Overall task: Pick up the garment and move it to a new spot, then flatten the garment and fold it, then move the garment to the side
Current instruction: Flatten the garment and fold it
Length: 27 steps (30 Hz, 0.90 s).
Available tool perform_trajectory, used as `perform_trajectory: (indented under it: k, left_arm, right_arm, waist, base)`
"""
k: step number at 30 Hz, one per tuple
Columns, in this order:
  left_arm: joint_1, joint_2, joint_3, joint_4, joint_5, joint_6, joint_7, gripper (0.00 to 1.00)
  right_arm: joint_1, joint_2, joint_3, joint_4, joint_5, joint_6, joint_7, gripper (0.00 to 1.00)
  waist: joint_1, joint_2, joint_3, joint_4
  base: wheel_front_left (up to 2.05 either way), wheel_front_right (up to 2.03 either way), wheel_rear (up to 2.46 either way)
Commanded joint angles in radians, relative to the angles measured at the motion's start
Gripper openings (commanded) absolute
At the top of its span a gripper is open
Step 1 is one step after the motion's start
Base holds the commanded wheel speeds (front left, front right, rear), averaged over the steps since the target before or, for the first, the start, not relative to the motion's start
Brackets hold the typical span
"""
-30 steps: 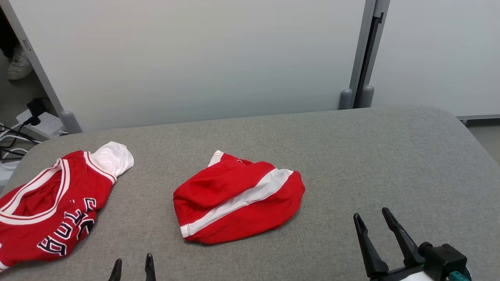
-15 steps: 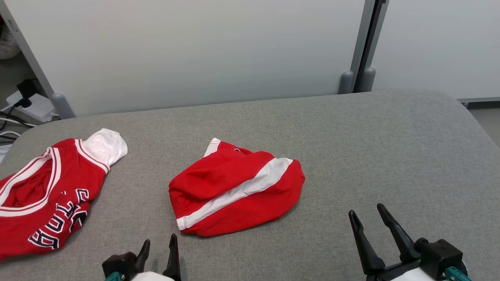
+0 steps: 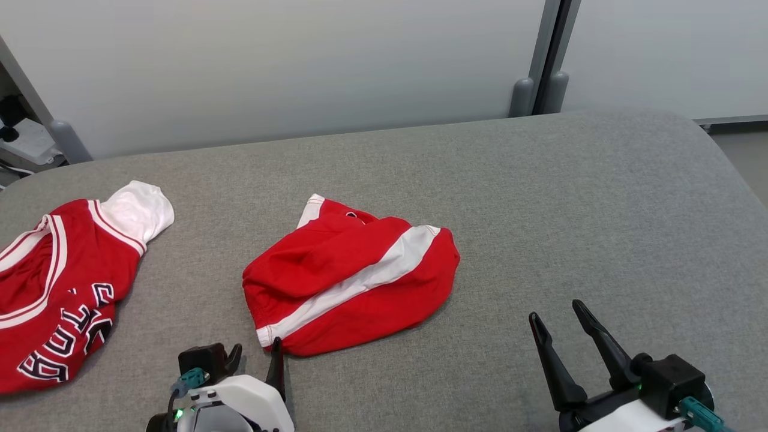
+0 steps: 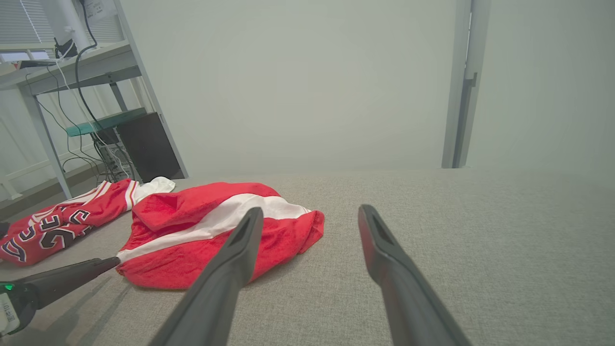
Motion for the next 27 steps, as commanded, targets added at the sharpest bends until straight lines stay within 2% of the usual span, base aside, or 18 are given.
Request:
perform_trajectory:
  k: [1, 12, 15, 16, 17, 19, 20, 21, 22, 27]
  left_arm:
    - [-0.058, 0.009, 0.019, 0.0, -0.01, -0.005, -0.006, 1.0]
    - [-0.137, 0.009, -0.004, 0.106, -0.031, -0.014, -0.041, 0.99]
    - [-0.155, 0.009, -0.013, 0.13, -0.051, -0.022, -0.044, 0.73]
    - [-0.159, 0.009, -0.017, 0.14, -0.058, -0.022, -0.041, 0.54]
    - [-0.164, 0.009, -0.021, 0.15, -0.066, -0.023, -0.038, 0.47]
    - [-0.173, 0.009, -0.028, 0.168, -0.08, -0.021, -0.037, 0.45]
    - [-0.178, 0.009, -0.032, 0.176, -0.086, -0.023, -0.037, 0.38]
    - [-0.183, 0.009, -0.034, 0.184, -0.095, -0.025, -0.036, 0.25]
    - [-0.187, 0.009, -0.038, 0.192, -0.103, -0.029, -0.034, 0.0]
    - [-0.206, 0.009, -0.065, 0.209, -0.146, -0.045, -0.034, 0.0]
  right_arm:
    - [-0.038, -0.013, 0.028, -0.017, 0.003, 0.001, -0.013, 1.0]
    - [-0.062, -0.022, 0.052, -0.012, 0.013, 0.001, -0.013, 1.0]
    - [-0.067, -0.024, 0.05, -0.012, 0.013, 0.001, -0.013, 1.0]
    - [-0.068, -0.024, 0.05, -0.011, 0.013, 0.001, -0.013, 1.0]
    - [-0.069, -0.023, 0.05, -0.01, 0.013, 0.001, -0.013, 1.0]
    - [-0.071, -0.023, 0.051, -0.01, 0.014, 0.001, -0.013, 1.0]
    - [-0.073, -0.023, 0.052, -0.01, 0.015, 0.001, -0.013, 1.0]
    - [-0.075, -0.023, 0.053, -0.01, 0.016, 0.001, -0.013, 1.0]
    - [-0.077, -0.023, 0.054, -0.011, 0.017, 0.001, -0.013, 1.0]
    - [-0.079, -0.025, 0.048, -0.014, 0.017, 0.001, -0.013, 1.0]
  waist:
    - [0.0, -0.0001, 0.004, -0.004]
    - [0.0, -0.0001, 0.027, -0.019]
    - [0.0, -0.0001, 0.033, -0.021]
    - [0.0, -0.0001, 0.034, -0.022]
    - [0.0, -0.0001, 0.035, -0.022]
    - [0.0, -0.0001, 0.036, -0.024]
    - [0.0, -0.0001, 0.036, -0.025]
    - [0.0, -0.0001, 0.036, -0.025]
    - [0.0, -0.0001, 0.036, -0.025]
    - [0.0, -0.0001, 0.035, -0.02]
  base:
    - [0.0, 0.0, 0.0]
    - [0.0, 0.0, 0.0]
    - [0.0, 0.0, 0.0]
    - [0.0, 0.0, 0.0]
    - [0.0, 0.0, 0.0]
    - [0.0, 0.0, 0.0]
    - [0.0, 0.0, 0.0]
    - [0.0, 0.0, 0.0]
    - [0.0, 0.0, 0.0]
    - [0.0, 0.0, 0.0]
